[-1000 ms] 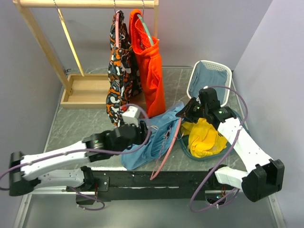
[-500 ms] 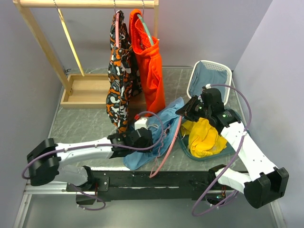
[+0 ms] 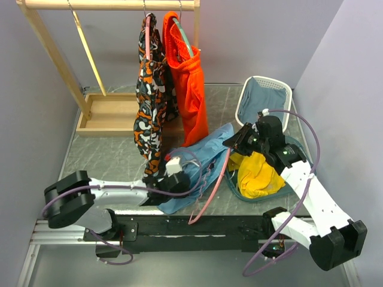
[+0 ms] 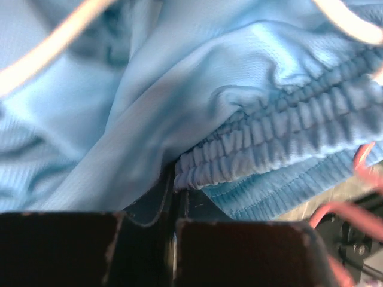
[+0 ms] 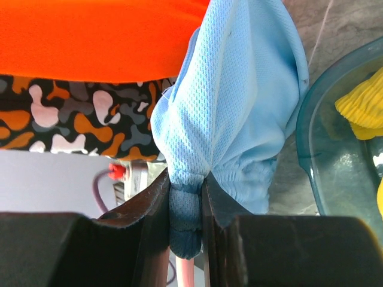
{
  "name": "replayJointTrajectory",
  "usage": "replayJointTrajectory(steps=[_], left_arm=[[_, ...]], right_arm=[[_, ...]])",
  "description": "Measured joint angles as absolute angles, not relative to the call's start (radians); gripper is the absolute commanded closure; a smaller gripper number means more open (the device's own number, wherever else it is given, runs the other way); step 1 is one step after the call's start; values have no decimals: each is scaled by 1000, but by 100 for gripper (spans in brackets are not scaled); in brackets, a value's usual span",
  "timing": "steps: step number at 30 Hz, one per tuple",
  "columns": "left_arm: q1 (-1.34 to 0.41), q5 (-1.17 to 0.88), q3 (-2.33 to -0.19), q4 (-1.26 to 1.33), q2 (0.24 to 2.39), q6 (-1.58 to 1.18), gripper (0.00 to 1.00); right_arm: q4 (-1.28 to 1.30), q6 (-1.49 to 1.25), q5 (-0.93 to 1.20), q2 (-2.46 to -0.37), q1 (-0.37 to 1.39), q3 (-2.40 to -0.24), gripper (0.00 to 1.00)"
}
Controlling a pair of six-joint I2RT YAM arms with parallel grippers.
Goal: Place the shorts on the hanger
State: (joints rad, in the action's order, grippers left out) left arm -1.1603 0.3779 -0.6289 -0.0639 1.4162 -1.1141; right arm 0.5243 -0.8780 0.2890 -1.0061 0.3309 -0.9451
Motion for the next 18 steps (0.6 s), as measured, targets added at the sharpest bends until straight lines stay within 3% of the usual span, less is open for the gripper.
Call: replayJointTrajectory(steps=[18], left_arm=[[-1405, 558, -445, -48, 1073, -1394, 99]], right_arm=[[583, -1044, 198, -1106, 261, -1112, 100]])
